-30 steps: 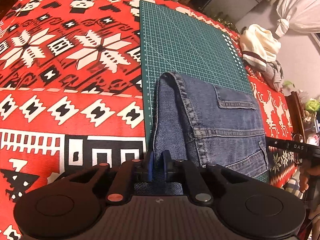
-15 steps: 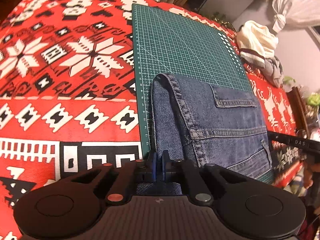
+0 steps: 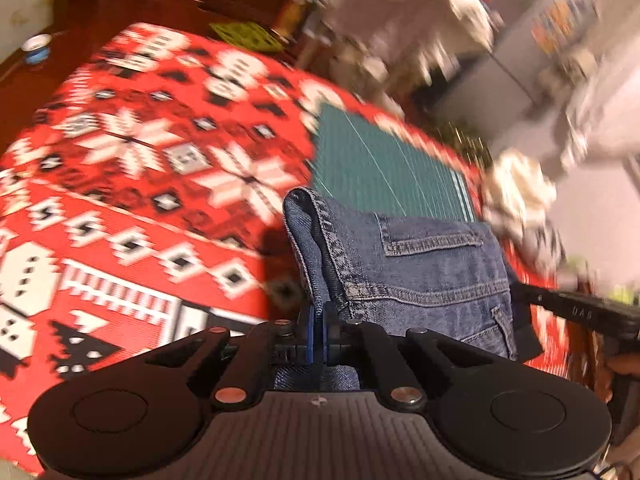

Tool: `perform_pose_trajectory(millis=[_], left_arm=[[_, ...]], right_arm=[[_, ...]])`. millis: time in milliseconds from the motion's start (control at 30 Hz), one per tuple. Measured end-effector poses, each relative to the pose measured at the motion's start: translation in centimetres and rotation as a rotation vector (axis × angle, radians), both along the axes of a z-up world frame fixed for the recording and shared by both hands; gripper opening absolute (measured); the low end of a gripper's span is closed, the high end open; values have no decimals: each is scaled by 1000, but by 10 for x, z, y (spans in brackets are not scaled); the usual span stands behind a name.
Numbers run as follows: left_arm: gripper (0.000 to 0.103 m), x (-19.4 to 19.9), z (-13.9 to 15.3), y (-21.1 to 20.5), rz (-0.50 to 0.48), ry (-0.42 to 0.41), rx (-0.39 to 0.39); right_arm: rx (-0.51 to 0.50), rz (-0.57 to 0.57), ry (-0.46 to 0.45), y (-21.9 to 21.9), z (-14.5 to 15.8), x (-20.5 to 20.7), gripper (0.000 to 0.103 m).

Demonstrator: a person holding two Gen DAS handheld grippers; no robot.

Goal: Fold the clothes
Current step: 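Lift the shorts off the mat with both grippers and carry them away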

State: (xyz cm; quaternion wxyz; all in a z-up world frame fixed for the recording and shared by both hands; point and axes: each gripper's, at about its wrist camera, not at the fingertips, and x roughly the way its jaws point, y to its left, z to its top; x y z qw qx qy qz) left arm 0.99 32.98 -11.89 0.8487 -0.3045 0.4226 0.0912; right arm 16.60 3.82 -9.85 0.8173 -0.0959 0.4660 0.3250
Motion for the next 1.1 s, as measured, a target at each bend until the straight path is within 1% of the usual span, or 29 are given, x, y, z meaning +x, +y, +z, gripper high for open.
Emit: perform_pose_trajectory(millis=[100, 200, 333, 433, 500, 667, 733, 800, 900, 1000, 1100], left_arm=[[4, -15, 10, 24, 129, -49, -33], [4, -31, 17, 49, 261, -96, -68], [4, -50, 21, 76, 441, -138, -90], [4, -62, 21, 91, 552, -155, -89], [4, -69, 19, 100, 602, -158, -85], [4, -78, 5, 122, 718, -157, -107], [4, -79, 0, 130, 762, -153, -116], [4, -76, -2, 138, 785, -152, -122], [4, -72, -4, 147, 801, -154, -122], [4, -67, -9, 153, 817, -148, -146], [4, -63, -12, 152, 801, -150, -146]], right_arm=[[-17, 72, -45, 52, 20, 12, 2], [-35, 157, -92, 116, 41, 22, 2], [-60, 289, -153, 208, 61, 25, 2], [-56, 368, -154, 272, 67, 24, 2], [-52, 416, -153, 313, 68, 22, 2], [-78, 516, -156, 397, 56, 17, 2], [-75, 527, -144, 421, 48, 18, 2], [-77, 532, -135, 443, 39, 20, 2], [-91, 552, -133, 475, 21, 22, 2], [-93, 558, -126, 494, 4, 24, 2], [-93, 551, -116, 511, -9, 32, 2]])
